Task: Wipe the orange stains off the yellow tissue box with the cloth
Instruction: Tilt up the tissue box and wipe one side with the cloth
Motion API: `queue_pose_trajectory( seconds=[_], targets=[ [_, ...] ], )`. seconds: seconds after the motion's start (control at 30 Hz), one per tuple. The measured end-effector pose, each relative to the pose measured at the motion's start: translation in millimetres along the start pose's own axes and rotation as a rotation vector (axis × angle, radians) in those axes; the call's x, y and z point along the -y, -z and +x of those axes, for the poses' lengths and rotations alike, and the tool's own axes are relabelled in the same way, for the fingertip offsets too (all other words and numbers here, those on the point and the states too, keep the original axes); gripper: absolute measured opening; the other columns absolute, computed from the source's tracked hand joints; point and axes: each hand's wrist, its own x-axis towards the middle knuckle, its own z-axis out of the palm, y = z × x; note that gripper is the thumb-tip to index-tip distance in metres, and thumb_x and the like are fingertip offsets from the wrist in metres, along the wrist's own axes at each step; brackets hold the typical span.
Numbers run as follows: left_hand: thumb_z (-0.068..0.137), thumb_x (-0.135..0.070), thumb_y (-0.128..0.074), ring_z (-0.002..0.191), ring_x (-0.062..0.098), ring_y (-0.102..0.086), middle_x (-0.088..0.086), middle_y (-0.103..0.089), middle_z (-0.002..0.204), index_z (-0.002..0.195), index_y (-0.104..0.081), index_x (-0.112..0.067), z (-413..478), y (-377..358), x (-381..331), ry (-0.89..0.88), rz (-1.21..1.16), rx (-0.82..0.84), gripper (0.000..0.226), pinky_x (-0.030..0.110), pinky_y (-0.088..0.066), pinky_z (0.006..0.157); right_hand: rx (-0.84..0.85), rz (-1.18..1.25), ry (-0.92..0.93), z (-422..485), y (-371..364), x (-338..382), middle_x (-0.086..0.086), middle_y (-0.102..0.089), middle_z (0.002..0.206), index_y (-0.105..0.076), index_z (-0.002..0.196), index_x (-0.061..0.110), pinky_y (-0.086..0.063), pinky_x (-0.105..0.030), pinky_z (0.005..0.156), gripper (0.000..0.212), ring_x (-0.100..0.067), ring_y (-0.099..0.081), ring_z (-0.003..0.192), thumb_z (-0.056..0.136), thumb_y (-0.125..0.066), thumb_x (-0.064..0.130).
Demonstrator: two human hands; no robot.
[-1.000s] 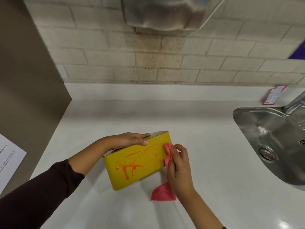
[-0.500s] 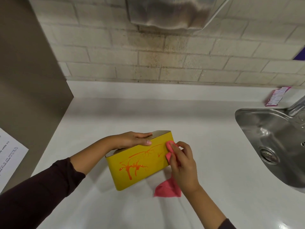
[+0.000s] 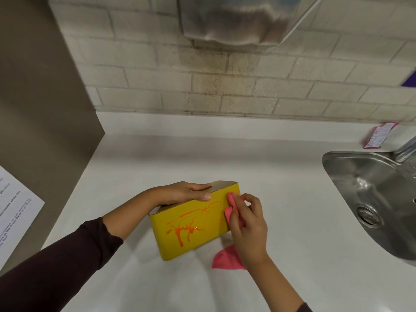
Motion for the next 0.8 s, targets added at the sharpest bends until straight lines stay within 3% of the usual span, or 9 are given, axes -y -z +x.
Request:
queue_pose_trajectory(
  seconds=[0.1,0.3,0.43,0.53,0.7,0.8],
  targets=[
    [0.051,-0.088,-0.05,0.126,0.02,-0.046,-0.006,-0.038,0.148,0.123,-0.035,-0.065,-1,0,2,0.005,-0.037,-0.016,0.077,0.035,-0.039,0.103,-0.042,0.016,-0.057,2,-15,13,0.001,-0.054,0.114,-0.063,0.118,0.023,-0.044,-0.006,0.063,0.03,-0.005,-0.058,0.09,0.09,-0.052,0.027],
    [0.049,-0.088,-0.053,0.121,0.017,-0.049,-0.006,-0.042,0.146,0.115,-0.04,-0.069,-2,1,4,0.008,-0.088,-0.018,0.07,0.034,-0.04,0.102,0.131,0.029,0.137,-8,-6,4,0.005,-0.052,0.114,-0.06,0.121,0.026,-0.05,-0.015,0.065,0.03,-0.003,-0.057,0.091,0.091,-0.054,0.029],
    [0.055,-0.083,-0.052,0.116,0.017,-0.051,-0.005,-0.043,0.145,0.124,-0.039,-0.061,-2,2,4,-0.004,-0.086,-0.021,0.074,0.031,-0.041,0.096,-0.022,0.094,-0.006,0,-1,-1,0.011,-0.052,0.111,-0.065,0.116,0.028,-0.048,-0.013,0.062,0.028,-0.003,-0.059,0.081,0.089,-0.057,0.027],
    [0.062,-0.076,-0.054,0.117,0.017,-0.052,-0.004,-0.044,0.145,0.128,-0.041,-0.054,0,2,4,-0.003,-0.113,-0.032,0.071,0.034,-0.043,0.099,-0.086,0.086,-0.08,5,-14,14,0.005,-0.056,0.109,-0.068,0.112,0.026,-0.046,-0.009,0.066,0.028,-0.005,-0.06,0.088,0.086,-0.057,0.029],
    [0.056,-0.076,-0.056,0.12,0.017,-0.051,-0.004,-0.045,0.144,0.128,-0.044,-0.051,0,2,3,-0.011,-0.132,-0.036,0.078,0.035,-0.041,0.103,0.08,0.047,0.07,-4,-17,22,0.006,-0.055,0.108,-0.067,0.112,0.023,-0.046,-0.015,0.059,0.028,0.001,-0.052,0.07,0.085,-0.06,0.026],
    [0.057,-0.078,-0.052,0.126,0.021,-0.046,-0.002,-0.041,0.147,0.131,-0.04,-0.051,1,3,3,-0.011,-0.079,-0.024,0.08,0.04,-0.037,0.108,0.087,0.057,0.107,-5,-4,11,0.003,-0.059,0.106,-0.07,0.108,0.02,-0.049,-0.016,0.062,0.025,-0.002,-0.054,0.069,0.085,-0.061,0.024]
  ],
)
